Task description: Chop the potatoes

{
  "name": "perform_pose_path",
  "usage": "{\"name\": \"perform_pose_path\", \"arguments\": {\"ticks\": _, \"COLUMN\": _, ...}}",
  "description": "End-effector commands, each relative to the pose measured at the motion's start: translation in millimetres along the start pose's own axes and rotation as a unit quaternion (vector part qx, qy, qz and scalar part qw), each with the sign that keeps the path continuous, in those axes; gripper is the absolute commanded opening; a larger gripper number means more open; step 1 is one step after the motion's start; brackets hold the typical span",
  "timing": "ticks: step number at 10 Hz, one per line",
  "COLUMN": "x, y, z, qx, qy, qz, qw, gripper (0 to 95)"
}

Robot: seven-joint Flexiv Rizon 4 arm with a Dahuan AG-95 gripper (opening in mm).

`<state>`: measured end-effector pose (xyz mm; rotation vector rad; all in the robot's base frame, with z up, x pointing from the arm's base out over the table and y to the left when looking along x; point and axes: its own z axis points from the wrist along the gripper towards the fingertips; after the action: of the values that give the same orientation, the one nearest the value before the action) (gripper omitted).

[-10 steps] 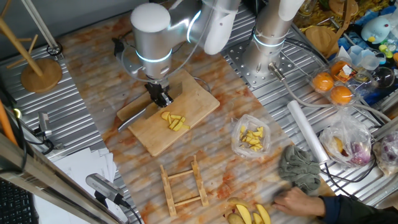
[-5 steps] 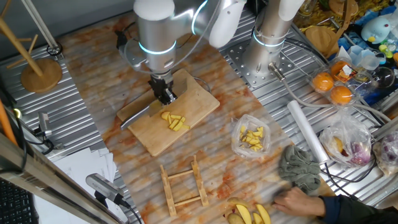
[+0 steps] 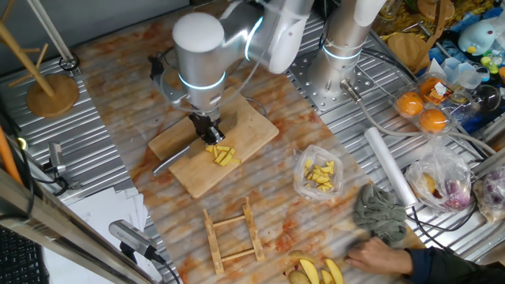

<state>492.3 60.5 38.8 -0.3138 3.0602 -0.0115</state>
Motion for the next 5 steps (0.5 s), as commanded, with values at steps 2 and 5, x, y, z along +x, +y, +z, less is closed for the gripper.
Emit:
{"name": "perform_pose_path", "arguments": {"ticks": 2, "x": 4.3, "y": 0.6, "z": -3.3, "qx": -0.013, "qy": -0.002, "qz": 0.005, "qw": 0.9999, "gripper": 0.0}}
{"name": "perform_pose_path", "arguments": {"ticks": 5, "x": 2.1, "y": -6.8, "z": -40.9, "qx": -0.019, "qy": 0.007, "qz": 0.006, "qw": 0.9998, "gripper": 0.0}}
